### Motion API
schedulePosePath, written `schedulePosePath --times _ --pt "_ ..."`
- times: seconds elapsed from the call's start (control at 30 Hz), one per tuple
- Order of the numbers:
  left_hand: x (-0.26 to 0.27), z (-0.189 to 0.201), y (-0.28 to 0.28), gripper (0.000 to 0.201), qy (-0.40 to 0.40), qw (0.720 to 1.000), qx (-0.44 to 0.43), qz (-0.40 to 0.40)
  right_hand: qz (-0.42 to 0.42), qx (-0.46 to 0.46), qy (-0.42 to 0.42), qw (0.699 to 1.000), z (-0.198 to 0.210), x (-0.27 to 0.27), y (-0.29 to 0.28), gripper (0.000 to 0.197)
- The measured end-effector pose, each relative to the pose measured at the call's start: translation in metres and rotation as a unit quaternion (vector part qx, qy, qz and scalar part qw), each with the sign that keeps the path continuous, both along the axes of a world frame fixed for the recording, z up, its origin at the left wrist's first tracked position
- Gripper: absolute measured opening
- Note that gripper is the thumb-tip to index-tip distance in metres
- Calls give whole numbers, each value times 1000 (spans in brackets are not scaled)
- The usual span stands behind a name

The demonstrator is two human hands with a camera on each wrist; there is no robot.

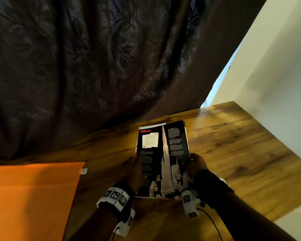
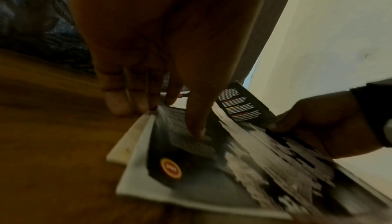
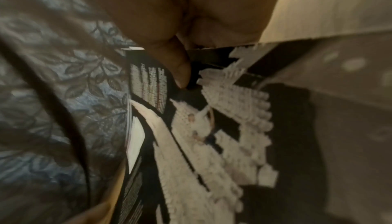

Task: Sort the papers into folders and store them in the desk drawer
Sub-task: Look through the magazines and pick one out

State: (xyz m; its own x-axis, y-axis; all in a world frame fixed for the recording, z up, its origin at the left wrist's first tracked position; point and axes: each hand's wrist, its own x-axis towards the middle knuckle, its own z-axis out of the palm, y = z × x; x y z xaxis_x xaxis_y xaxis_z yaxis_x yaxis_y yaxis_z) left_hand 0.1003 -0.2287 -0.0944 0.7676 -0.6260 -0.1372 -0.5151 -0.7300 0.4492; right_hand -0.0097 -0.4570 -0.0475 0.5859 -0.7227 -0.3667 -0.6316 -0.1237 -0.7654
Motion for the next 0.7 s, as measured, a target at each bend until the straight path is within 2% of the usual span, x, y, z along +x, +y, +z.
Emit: schedulePosePath --times 0.07,0.13,0.2,0.27,0.33,0.4,0.6,0.7 --pt "12 0 2 93 93 991 -81 42 -18 24 -54 998 2 -8 0 15" --pt "20 10 0 89 183 958 -202 84 -33 54 -106 992 6 -17 1 18" --pt "21 31 -7 71 240 911 -314 113 -31 61 -138 988 6 -27 -1 23" --pt "21 49 -17 49 270 873 -387 126 -20 43 -152 987 8 -32 -4 20" --pt "17 64 -28 30 272 856 -421 126 -24 22 -166 986 15 -34 -9 10" --pt "9 77 -40 25 260 848 -446 122 -36 11 -199 979 25 -36 -15 12" --pt "-14 112 -62 36 221 832 -503 74 -81 46 -344 934 64 -39 -13 32" --pt "-17 118 -65 50 231 825 -511 64 -82 57 -392 914 70 -41 -15 31"
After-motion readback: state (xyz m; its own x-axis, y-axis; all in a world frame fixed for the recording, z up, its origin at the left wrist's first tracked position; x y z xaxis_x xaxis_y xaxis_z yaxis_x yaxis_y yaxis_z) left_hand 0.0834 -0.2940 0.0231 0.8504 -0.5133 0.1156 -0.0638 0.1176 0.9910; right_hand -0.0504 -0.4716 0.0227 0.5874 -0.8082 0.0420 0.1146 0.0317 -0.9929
